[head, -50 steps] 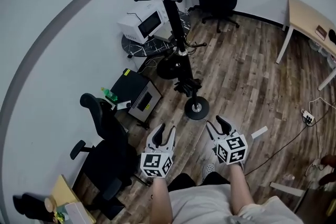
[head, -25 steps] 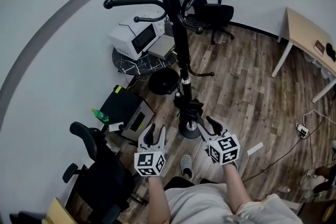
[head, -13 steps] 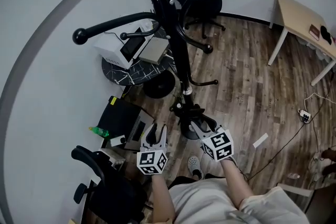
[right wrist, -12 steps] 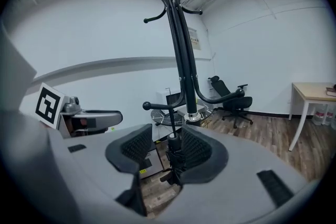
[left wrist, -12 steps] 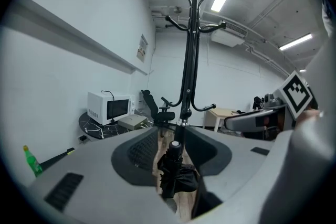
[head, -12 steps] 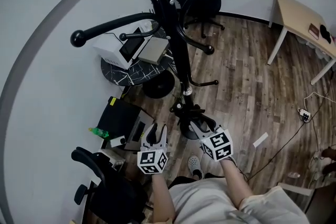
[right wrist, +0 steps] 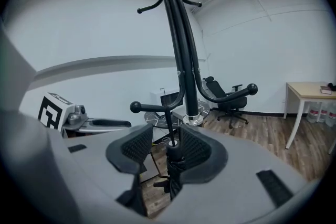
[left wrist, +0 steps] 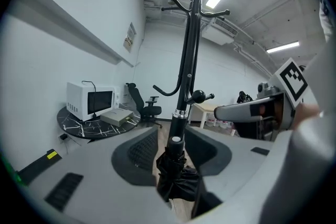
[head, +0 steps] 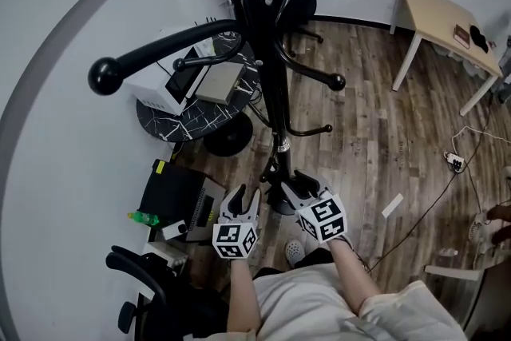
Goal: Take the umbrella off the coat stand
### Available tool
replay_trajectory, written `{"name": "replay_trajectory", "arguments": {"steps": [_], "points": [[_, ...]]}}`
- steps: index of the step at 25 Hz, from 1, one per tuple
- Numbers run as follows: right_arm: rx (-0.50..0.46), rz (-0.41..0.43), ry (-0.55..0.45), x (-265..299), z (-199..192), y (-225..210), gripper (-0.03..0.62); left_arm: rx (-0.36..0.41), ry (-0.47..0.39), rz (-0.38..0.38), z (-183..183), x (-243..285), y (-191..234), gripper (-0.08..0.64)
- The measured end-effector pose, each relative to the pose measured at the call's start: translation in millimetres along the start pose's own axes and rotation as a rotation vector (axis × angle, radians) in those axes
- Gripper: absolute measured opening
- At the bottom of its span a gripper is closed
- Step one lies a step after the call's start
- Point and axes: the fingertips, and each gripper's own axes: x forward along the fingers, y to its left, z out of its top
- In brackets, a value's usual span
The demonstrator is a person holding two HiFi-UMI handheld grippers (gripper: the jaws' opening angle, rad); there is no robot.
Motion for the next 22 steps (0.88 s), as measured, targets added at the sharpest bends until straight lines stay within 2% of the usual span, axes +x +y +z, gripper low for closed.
{"name": "replay_trajectory", "arguments": {"steps": [7,10,17,22], "points": [[-0.002,-0.074,-0.007,2,0,-20,0.176,0.022,0.02,-0.108,-2,22,-7,0.163],[-0.003,-0.109,-0.003,-3,1,-27,0.173,0.014,0.004,-0.126,2,23,-7,0.163],[-0.04,-0.076,0.006,1,6,-13,0.17,-0.01,-0.014,-0.154,6,28,-16,0.163],[-0.045,-0.054,0.014,6,2,-13,0.169,-0.036,-0.042,-0.137,8,37,-15,0.163]]}}
